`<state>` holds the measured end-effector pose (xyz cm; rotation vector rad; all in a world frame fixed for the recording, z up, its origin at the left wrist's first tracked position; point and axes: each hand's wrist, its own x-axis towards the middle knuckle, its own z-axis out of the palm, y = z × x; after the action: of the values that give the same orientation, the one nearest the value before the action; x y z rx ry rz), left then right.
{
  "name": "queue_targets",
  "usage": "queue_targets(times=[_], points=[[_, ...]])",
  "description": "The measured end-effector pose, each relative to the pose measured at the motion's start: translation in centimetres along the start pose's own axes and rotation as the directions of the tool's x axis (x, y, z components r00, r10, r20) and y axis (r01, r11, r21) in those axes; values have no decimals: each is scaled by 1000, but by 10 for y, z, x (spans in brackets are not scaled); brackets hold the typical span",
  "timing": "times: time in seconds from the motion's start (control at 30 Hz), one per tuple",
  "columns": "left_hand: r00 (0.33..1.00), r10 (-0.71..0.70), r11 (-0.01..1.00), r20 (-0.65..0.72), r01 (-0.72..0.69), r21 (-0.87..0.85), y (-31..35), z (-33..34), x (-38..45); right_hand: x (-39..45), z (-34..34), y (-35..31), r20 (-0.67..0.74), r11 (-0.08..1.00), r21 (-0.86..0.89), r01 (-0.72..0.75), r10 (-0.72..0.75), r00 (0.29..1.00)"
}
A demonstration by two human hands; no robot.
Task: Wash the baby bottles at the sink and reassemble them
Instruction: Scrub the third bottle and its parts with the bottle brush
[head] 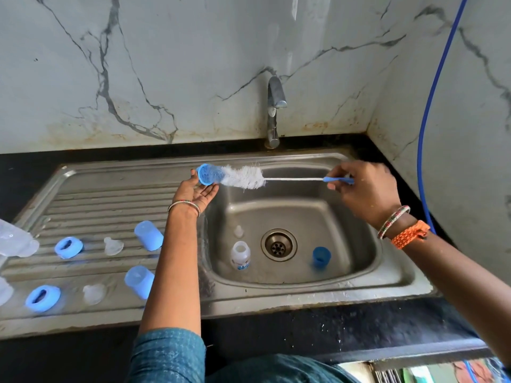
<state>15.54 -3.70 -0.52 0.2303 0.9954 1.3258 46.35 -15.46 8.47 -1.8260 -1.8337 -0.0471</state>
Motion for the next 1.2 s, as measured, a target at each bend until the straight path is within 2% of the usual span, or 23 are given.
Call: queue_targets(times=[0.07,0.1,0.13,0.2,0.23,0.27,0.43,0.6,0.63,0.7,0.73,0.77,0.8,0.83,0.87,0.9,0.93,1.0,1.03,1.1,1.13,1.17,1.2], points=[[1000,5,1000,10,-5,6,-1,1,1,2,1,0,-86,996,-23,84,-86,993],[1000,6,1000,25,-6,2,-1,1,2,6,-1,2,2,998,28,49,-49,999],[999,8,1000,43,-7,-6,-2,1,2,10,-3,3,214,993,104,-55,32,976],[996,22,999,87,-19,-32,-2,0,3,13,-5,6,669,912,207,-354,132,732],[994,33,998,108,-27,-56,-2,0,3,12,-3,8,757,877,208,-433,136,639],[992,46,996,120,-36,-82,-2,-1,4,12,-2,9,768,882,207,-423,122,629],[995,46,992,93,-34,-124,-1,-5,7,7,1,9,391,992,116,-46,-3,920],[995,70,983,68,-57,-174,0,-2,3,-3,8,0,78,994,-91,61,-54,995],[994,66,983,87,-49,-179,-1,-4,2,-2,8,1,89,992,-119,35,-25,996],[990,78,983,117,-57,-176,-2,-5,1,5,6,3,419,986,58,-157,119,900],[989,85,984,124,-63,-168,-1,-6,1,5,4,2,637,920,185,-345,156,755],[988,86,985,128,-65,-162,0,-7,1,6,3,2,753,844,220,-488,171,635],[988,85,986,131,-64,-156,0,-8,1,6,3,2,784,830,222,-512,161,600],[987,83,987,137,-63,-149,1,-10,1,5,3,2,742,883,201,-423,145,655],[986,80,989,148,-60,-133,1,-11,2,2,5,3,619,957,130,-261,127,775],[985,72,993,155,-56,-106,0,-12,3,-1,7,5,404,993,23,-113,94,910],[986,63,996,155,-52,-75,-1,-12,3,-5,6,4,185,997,-70,-35,48,982],[988,50,998,147,-45,-35,-2,-9,4,-8,8,0,-116,996,-63,69,-76,990],[988,47,999,145,-43,-33,-3,-8,5,-6,7,1,-135,996,-38,86,-90,987],[987,51,998,150,-43,-50,-4,-8,6,4,5,3,131,994,107,-22,8,991],[986,55,997,157,-44,-69,-5,-9,6,8,4,4,421,964,188,-187,93,902],[985,60,995,162,-46,-85,-5,-9,5,9,2,5,664,892,223,-393,157,732],[985,66,994,163,-50,-98,-5,-9,5,11,2,6,789,816,215,-537,179,588]])
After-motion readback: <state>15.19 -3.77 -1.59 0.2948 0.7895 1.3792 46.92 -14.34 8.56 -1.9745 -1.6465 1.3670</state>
